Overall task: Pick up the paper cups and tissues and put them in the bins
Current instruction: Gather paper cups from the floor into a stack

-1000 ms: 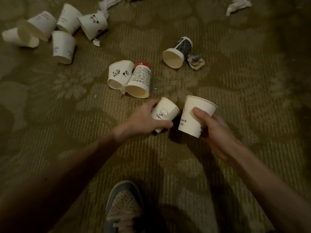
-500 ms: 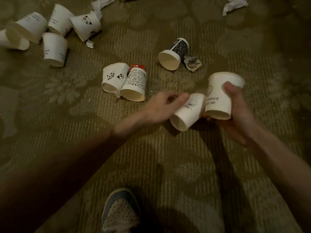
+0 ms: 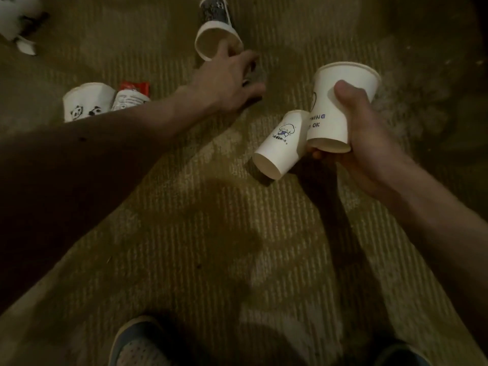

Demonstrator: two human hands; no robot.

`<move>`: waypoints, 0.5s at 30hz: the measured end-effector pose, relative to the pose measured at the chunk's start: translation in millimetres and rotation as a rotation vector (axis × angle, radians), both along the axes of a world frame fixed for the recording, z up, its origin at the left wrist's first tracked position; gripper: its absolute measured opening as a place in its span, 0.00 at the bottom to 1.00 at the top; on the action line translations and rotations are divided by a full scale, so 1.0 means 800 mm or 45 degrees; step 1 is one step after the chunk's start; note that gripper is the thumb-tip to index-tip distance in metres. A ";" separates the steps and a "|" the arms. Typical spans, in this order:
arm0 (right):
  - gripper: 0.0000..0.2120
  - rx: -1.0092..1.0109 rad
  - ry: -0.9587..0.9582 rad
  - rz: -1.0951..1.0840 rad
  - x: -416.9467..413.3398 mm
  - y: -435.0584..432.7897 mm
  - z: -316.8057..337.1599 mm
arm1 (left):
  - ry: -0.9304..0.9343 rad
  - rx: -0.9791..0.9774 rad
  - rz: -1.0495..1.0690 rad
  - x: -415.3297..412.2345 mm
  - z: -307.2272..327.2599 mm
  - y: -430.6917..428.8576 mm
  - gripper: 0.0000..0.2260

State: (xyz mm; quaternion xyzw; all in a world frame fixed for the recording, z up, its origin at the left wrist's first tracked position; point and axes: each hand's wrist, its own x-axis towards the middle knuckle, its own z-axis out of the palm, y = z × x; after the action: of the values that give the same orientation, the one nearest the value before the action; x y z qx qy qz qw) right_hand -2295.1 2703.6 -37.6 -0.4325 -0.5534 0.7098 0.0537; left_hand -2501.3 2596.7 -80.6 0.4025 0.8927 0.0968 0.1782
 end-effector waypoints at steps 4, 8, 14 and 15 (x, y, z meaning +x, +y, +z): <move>0.27 -0.026 -0.002 -0.016 -0.003 0.006 -0.004 | 0.088 -0.001 0.057 0.001 -0.012 0.003 0.23; 0.25 -0.038 0.027 0.015 -0.007 0.005 -0.004 | 0.120 0.070 0.027 0.007 -0.016 -0.011 0.18; 0.24 -0.015 0.043 0.051 -0.008 -0.008 0.002 | -0.154 0.386 0.023 0.027 -0.009 -0.045 0.11; 0.25 -0.007 0.041 0.049 -0.007 -0.010 0.003 | -0.225 0.463 0.064 0.032 -0.005 -0.051 0.11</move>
State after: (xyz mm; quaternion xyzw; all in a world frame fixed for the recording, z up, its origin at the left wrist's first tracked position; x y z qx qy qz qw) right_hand -2300.5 2695.5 -35.1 -0.4102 -0.5588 0.7191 0.0479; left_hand -2475.7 2556.3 -84.9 0.3955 0.8512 0.2958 0.1778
